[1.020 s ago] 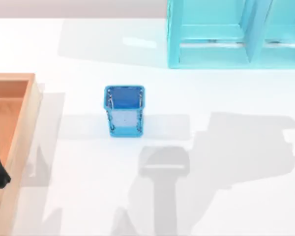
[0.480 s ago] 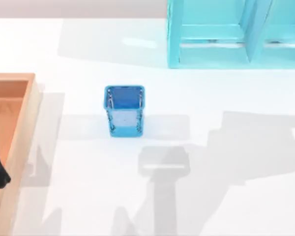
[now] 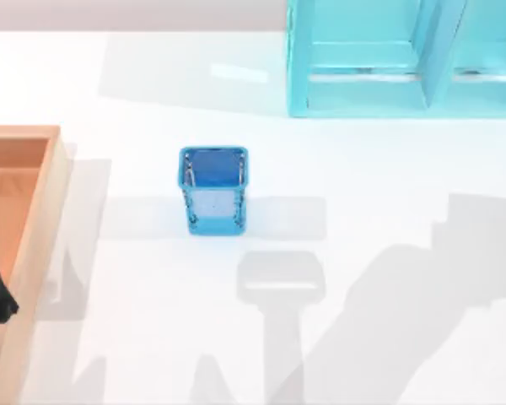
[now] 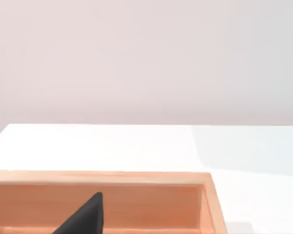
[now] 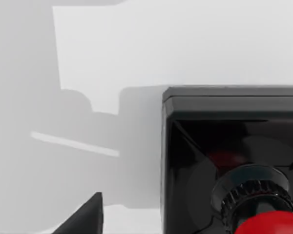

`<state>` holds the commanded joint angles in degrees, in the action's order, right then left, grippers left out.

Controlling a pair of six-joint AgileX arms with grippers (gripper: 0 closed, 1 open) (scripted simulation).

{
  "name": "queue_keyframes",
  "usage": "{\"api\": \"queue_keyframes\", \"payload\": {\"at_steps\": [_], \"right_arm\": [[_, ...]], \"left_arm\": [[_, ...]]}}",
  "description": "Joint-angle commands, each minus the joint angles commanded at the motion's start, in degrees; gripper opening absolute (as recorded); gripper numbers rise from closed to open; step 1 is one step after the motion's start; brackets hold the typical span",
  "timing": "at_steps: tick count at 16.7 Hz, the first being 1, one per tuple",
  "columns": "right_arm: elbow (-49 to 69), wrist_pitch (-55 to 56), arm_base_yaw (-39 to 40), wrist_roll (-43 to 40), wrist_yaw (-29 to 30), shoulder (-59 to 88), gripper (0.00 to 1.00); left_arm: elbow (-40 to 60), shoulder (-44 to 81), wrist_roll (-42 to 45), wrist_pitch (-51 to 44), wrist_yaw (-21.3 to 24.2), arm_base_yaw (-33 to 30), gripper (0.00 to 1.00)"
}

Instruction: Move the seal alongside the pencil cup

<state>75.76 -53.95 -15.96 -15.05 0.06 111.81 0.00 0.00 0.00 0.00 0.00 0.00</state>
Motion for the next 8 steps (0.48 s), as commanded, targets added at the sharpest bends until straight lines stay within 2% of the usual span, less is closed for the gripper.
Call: {"api": "queue_keyframes", "payload": {"at_steps": [3,8], "right_arm": [[0.0,0.0,0.0,0.0,0.0,0.0,1.00],[0.0,0.0,0.0,0.0,0.0,0.0,0.62]], "left_arm": [[0.0,0.0,0.0,0.0,0.0,0.0,1.00],[0.0,0.0,0.0,0.0,0.0,0.0,1.00]]}}
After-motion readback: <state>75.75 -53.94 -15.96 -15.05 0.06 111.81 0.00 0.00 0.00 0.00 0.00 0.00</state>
